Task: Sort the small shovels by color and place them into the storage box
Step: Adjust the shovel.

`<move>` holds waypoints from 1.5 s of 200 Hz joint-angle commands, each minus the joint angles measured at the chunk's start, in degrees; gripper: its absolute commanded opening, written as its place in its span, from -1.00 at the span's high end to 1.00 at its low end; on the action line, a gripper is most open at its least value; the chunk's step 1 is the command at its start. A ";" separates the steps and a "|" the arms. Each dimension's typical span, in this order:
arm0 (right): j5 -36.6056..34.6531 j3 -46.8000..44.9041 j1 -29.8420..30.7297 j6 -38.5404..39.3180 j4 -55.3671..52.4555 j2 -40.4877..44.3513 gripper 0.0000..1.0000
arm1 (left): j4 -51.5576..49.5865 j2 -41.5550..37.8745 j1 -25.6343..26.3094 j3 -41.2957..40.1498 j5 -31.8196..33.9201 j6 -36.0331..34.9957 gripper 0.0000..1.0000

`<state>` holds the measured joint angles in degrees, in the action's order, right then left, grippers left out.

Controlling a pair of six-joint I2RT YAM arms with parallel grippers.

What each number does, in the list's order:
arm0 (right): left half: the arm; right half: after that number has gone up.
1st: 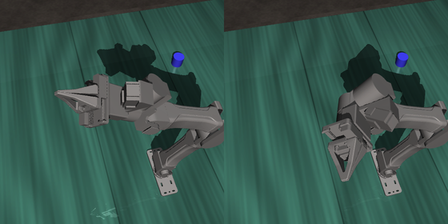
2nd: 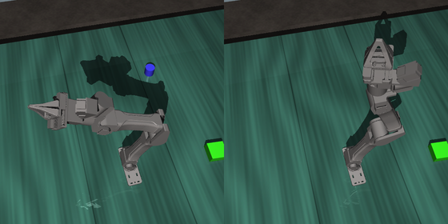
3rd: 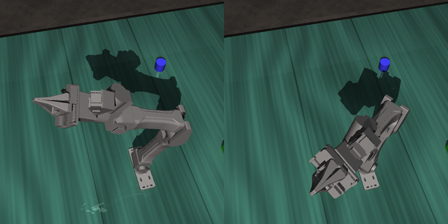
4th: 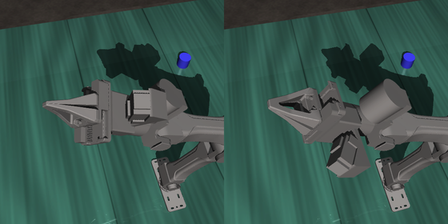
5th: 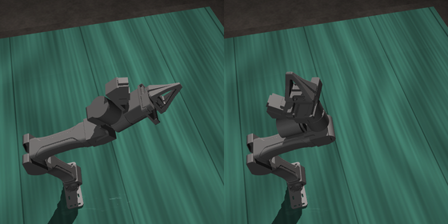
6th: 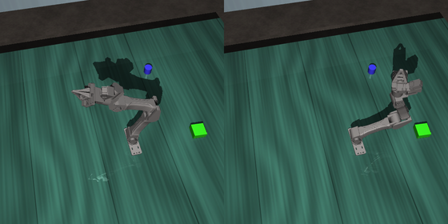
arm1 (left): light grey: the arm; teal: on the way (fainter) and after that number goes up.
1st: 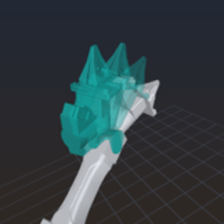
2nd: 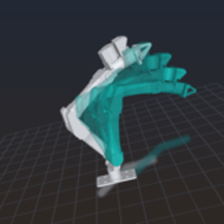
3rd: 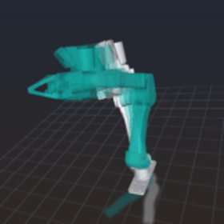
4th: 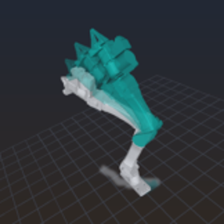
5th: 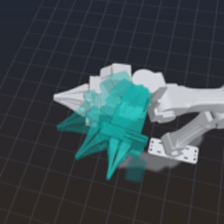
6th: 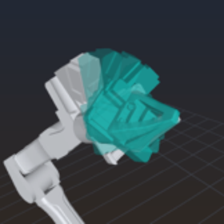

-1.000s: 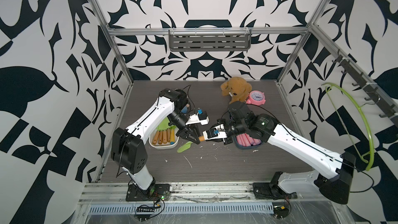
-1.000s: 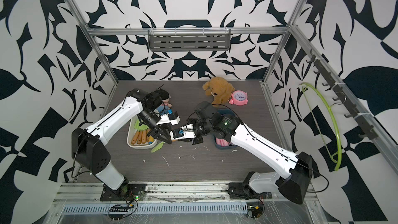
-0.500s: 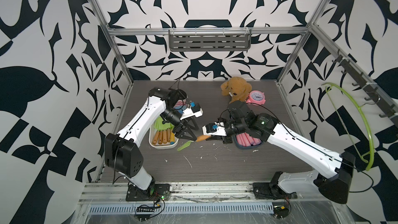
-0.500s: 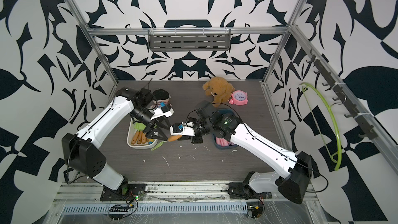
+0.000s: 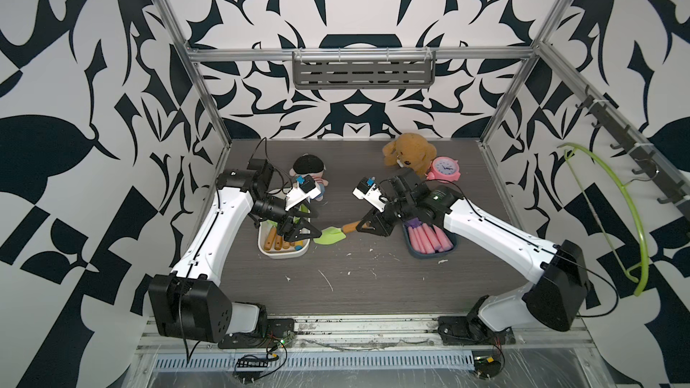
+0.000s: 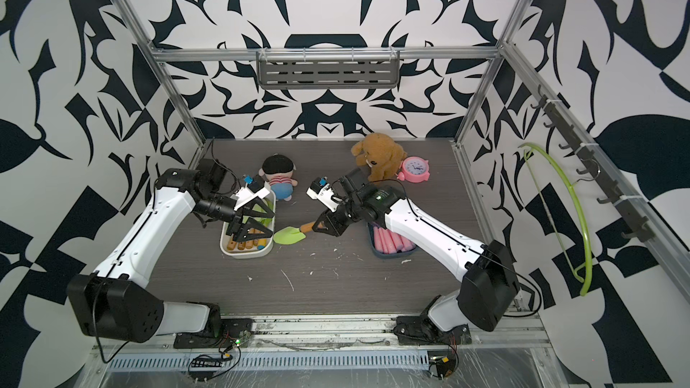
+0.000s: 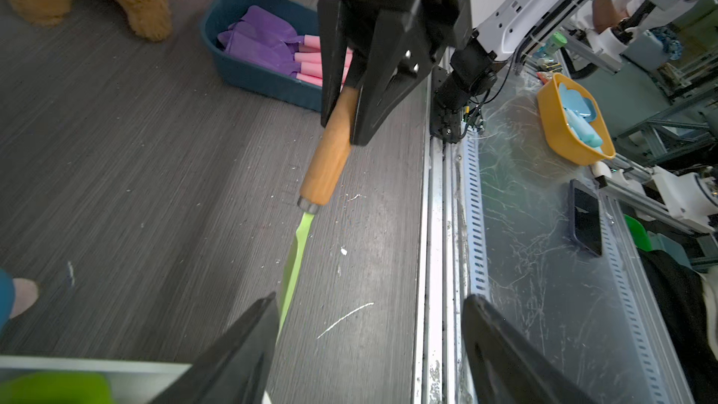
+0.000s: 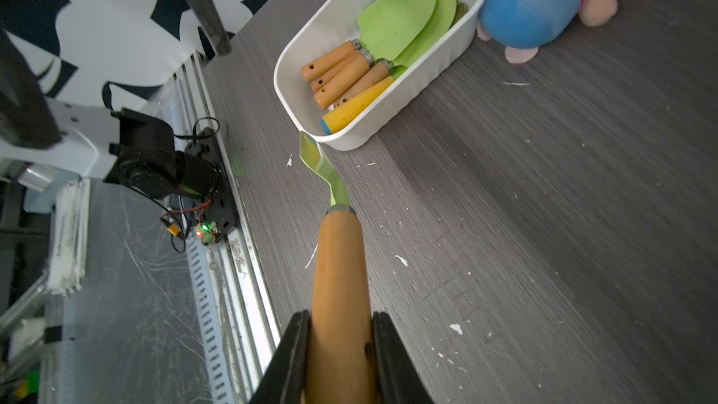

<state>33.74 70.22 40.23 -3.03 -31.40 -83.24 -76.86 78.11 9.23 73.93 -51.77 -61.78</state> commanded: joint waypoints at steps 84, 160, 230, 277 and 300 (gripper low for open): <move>11.56 -1.90 -3.09 -11.35 10.50 7.60 1.00 | 13.98 -1.85 -1.50 -8.13 5.42 11.77 -0.30; 9.15 -4.01 -3.31 -12.32 15.17 10.16 1.00 | 13.94 -1.89 -1.55 -8.05 -2.47 15.28 1.00; 0.37 6.69 -3.31 5.22 -10.68 8.72 -0.03 | 7.82 -1.99 -0.22 -5.07 13.74 7.34 1.00; -0.55 12.00 -0.37 9.25 -13.75 3.70 0.02 | 4.26 -0.86 3.11 -2.98 19.97 3.15 1.00; -2.02 13.41 3.66 11.69 -12.11 0.92 0.03 | 3.20 0.18 4.35 -2.05 19.35 2.61 1.00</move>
<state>33.30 80.77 40.27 4.19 -43.18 -80.16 -70.19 77.12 12.51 69.49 -32.86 -56.90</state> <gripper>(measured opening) 0.487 0.060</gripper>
